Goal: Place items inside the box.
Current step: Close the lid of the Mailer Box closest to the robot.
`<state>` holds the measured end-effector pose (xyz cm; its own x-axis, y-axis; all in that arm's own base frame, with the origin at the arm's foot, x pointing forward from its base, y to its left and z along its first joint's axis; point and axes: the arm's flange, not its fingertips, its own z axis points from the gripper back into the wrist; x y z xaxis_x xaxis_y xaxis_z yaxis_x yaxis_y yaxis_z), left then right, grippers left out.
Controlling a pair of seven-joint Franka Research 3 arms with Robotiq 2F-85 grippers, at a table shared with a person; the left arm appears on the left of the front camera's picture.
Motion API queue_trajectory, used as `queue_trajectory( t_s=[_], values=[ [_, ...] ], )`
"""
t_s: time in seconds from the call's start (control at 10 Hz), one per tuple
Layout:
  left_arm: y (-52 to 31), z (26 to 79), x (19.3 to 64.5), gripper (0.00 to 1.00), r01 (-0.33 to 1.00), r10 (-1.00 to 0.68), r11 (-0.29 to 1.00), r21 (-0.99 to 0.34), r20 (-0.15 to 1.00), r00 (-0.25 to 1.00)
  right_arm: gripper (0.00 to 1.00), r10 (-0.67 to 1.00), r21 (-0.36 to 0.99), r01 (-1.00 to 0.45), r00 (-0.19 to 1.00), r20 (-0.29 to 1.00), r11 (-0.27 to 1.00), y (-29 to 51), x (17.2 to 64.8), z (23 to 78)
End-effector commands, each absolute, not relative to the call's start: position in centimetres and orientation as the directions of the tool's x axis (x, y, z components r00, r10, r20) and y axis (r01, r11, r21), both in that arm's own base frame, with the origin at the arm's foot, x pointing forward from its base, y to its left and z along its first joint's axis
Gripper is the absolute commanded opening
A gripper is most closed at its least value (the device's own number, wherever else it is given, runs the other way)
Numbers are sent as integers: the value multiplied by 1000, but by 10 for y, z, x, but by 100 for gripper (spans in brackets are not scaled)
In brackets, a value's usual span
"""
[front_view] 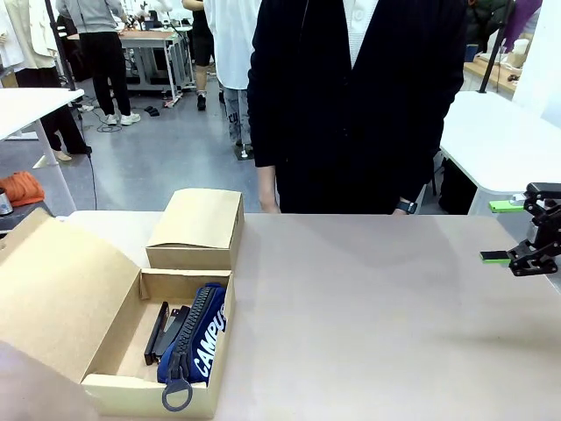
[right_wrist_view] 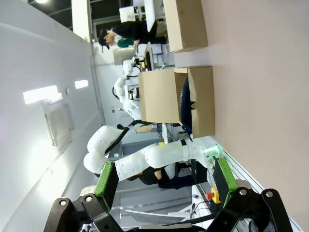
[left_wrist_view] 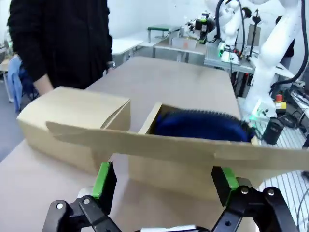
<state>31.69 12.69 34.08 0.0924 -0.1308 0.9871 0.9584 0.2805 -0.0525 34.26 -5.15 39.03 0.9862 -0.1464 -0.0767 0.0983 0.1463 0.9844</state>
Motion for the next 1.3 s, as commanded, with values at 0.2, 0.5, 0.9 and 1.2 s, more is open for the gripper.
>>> queue_trajectory(
  t_s=[0.2, 0.5, 0.9, 1.2],
  values=[
    [15, 352, 289, 100, 971, 6, 212, -110, 994, 111, 100, -156, 985, 116, 983, -96, 128, -49, 344, 396],
    [-58, 321, 268, 100, 978, -63, 173, -118, 989, 131, 100, -156, 985, 116, 983, -96, 128, -49, 344, 396],
    [-101, 274, 243, 100, 989, -258, 125, -82, 960, 112, 100, -156, 985, 116, 983, -96, 128, -49, 344, 396],
    [-97, 270, 244, 100, 987, -291, 142, -72, 950, 111, 100, -156, 985, 116, 983, -96, 128, -49, 344, 396]
  ],
)
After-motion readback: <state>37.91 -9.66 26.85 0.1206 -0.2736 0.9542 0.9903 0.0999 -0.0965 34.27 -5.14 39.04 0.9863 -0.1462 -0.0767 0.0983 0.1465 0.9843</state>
